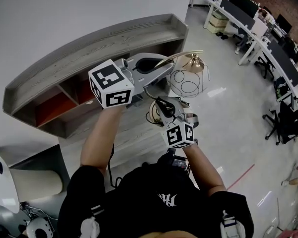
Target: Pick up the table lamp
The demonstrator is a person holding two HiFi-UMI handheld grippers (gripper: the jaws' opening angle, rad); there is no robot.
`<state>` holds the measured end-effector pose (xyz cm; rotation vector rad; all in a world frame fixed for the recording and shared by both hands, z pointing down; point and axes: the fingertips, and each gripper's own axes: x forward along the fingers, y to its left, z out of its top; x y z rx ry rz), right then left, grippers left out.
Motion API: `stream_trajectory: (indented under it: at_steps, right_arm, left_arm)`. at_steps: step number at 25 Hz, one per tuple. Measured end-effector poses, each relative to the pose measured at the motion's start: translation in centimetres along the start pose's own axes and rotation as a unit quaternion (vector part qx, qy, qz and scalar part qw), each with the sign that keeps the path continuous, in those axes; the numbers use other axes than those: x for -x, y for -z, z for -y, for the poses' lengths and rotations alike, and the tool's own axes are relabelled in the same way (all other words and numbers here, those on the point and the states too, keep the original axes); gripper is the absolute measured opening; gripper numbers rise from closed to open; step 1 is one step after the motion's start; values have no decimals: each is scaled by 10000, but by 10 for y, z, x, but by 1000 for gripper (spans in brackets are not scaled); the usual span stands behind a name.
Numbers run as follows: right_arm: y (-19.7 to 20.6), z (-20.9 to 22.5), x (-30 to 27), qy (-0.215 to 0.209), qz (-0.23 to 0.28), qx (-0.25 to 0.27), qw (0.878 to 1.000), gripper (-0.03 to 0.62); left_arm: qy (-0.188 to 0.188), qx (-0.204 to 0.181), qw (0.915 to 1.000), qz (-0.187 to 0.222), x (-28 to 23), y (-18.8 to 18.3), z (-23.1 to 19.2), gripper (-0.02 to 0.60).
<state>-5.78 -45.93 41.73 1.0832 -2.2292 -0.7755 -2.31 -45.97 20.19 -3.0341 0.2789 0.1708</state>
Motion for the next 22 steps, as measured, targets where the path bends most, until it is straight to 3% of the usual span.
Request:
stream_trajectory:
  at_steps: [22]
  right_arm:
    - [17,9,20,183,-261,29,9995,54]
  left_arm:
    - [171,26,9998,-53,-21,1,13,2]
